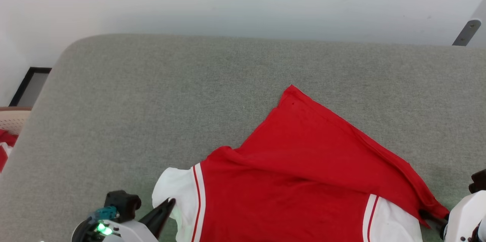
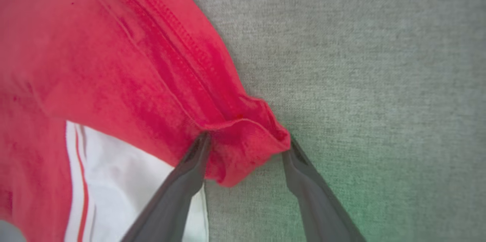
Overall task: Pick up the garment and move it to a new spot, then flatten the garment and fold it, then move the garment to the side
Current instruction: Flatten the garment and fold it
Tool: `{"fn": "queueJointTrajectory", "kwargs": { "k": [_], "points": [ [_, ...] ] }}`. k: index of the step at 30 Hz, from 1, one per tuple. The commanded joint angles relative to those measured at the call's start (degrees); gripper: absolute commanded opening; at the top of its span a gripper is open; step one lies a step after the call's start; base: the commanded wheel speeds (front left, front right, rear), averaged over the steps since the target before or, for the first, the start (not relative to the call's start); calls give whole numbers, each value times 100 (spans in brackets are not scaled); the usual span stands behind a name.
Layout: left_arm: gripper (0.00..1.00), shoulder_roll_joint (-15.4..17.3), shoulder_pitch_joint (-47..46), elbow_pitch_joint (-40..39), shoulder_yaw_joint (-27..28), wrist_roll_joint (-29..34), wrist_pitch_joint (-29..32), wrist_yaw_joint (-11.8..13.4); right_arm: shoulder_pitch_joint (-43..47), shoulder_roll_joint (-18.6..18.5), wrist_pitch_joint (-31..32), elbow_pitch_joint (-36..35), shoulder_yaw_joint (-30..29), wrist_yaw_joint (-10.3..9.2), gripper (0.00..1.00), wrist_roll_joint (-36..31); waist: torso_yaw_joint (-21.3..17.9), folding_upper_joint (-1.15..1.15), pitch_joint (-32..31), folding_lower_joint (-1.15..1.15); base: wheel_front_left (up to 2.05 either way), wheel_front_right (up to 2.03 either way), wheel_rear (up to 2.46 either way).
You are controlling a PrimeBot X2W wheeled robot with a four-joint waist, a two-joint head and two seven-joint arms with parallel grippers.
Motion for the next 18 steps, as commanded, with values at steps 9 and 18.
{"fn": "queueJointTrajectory", "kwargs": {
  "k": [9,18],
  "points": [
    [0,-22,51,-97,-7,-6,-38,67,-2,-73,330,-1080,5,-9,100,-141,57,0,14,0,0,0,0],
    [0,-203,-223,-71,-76,111,56,-46,-951,-179,229,-1868,466,-9,100,-304,447,0,218,0,0,0,0]
  ]
}}
